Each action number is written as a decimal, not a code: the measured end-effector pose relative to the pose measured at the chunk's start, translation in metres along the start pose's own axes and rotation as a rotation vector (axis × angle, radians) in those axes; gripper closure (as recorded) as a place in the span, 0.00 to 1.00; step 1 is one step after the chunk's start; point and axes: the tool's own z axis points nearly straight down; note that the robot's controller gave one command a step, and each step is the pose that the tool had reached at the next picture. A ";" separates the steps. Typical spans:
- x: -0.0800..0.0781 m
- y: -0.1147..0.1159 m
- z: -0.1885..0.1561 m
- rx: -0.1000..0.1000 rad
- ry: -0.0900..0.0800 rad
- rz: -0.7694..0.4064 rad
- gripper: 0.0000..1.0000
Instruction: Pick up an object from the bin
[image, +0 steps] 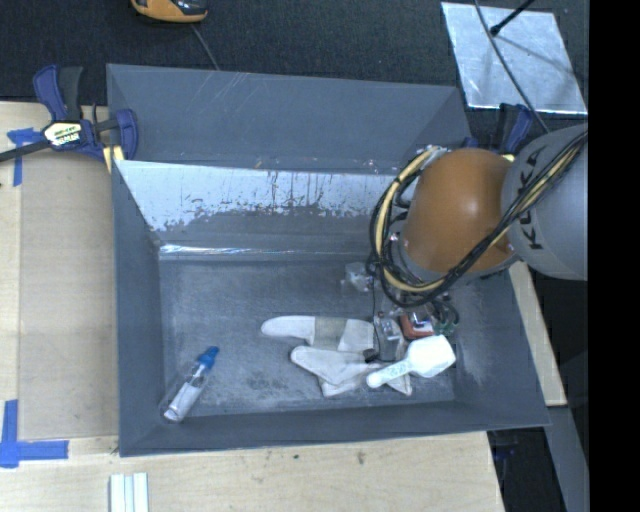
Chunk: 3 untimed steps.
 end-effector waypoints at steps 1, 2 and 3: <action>-0.013 -0.011 0.044 -0.001 0.000 -0.041 0.00; -0.004 0.021 0.042 0.000 -0.002 -0.108 1.00; -0.004 0.021 0.042 0.000 -0.002 -0.107 1.00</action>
Offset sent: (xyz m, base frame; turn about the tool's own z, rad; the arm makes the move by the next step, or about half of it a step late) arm -0.0015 0.0219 -0.0455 -0.1097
